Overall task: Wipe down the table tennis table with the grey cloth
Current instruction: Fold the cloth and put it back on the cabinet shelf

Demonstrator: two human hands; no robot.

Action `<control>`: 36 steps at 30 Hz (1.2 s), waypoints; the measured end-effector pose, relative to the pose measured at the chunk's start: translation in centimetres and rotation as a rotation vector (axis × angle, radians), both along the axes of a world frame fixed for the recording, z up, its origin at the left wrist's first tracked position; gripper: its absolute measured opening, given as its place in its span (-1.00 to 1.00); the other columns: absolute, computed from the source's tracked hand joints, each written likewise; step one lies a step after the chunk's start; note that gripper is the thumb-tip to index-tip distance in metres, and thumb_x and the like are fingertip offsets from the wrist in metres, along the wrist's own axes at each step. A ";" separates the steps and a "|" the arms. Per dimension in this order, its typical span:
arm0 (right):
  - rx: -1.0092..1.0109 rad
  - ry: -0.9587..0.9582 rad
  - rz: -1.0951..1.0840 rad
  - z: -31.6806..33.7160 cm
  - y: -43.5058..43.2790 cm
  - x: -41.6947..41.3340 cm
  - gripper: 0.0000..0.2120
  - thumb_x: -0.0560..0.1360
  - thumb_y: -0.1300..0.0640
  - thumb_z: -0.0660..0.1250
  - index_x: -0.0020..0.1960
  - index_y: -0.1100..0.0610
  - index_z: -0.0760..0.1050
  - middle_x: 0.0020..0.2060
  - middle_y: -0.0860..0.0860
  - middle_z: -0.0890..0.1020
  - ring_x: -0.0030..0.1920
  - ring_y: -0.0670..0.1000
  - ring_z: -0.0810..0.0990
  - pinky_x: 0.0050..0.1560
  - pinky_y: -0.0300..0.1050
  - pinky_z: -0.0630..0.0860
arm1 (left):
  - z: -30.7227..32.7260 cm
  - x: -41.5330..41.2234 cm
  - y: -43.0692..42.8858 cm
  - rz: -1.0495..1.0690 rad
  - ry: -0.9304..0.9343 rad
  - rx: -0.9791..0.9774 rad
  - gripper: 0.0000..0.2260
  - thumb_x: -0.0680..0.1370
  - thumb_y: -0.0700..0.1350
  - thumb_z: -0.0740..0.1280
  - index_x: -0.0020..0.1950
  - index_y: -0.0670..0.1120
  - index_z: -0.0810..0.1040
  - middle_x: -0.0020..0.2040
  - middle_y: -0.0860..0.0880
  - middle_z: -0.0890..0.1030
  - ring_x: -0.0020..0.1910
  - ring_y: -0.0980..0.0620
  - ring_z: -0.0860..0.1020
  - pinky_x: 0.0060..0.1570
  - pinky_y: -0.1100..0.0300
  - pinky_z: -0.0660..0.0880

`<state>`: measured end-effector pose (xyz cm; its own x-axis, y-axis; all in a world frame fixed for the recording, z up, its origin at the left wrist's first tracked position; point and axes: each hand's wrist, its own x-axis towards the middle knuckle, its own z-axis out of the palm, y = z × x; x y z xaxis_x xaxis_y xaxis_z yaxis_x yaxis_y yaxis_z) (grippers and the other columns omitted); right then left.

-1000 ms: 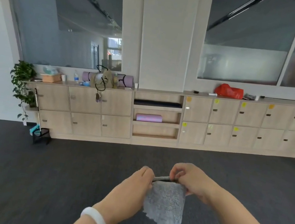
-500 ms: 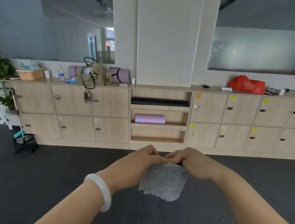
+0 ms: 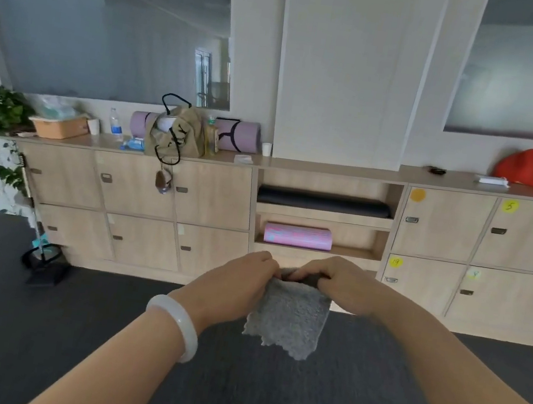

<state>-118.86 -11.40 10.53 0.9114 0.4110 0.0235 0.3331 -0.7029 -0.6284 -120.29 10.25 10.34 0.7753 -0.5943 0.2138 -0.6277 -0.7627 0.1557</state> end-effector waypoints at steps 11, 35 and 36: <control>-0.107 -0.168 -0.159 1.7 -2.8 30.3 -0.80 0.55 0.02 0.39 -0.25 0.00 0.56 -0.12 -0.13 0.55 -0.13 -0.14 0.50 -0.15 -0.35 0.36 | 2.5 33.8 -0.4 -0.071 -0.112 -0.032 -0.87 0.64 -0.12 0.27 0.18 -0.03 0.52 0.10 0.04 0.48 0.02 0.09 0.47 0.02 0.26 0.45; 0.643 0.186 -0.251 -1.7 -6.2 92.9 -0.79 0.57 0.19 0.37 0.16 -0.03 0.54 0.04 -0.01 0.68 0.00 -0.05 0.68 -0.12 -0.10 0.66 | -1.6 94.7 -6.1 0.263 0.335 -0.790 -0.87 0.65 -0.18 0.18 -0.09 -0.06 0.44 -0.18 0.03 0.48 -0.22 0.24 0.47 -0.31 0.45 0.39; 0.656 0.195 -0.272 -2.1 -5.9 94.9 -0.78 0.58 0.17 0.36 0.19 -0.03 0.51 0.07 0.01 0.66 0.02 -0.03 0.68 -0.12 -0.06 0.66 | -1.6 96.9 -6.1 0.262 0.342 -0.820 -0.87 0.65 -0.20 0.19 -0.09 -0.08 0.44 -0.18 0.01 0.47 -0.18 0.19 0.48 -0.26 0.39 0.42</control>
<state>-23.98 -17.32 8.39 0.9918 0.1269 0.0140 0.0399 -0.2039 -0.9782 -23.38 4.12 8.72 0.9621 -0.1548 0.2245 -0.2707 -0.4434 0.8544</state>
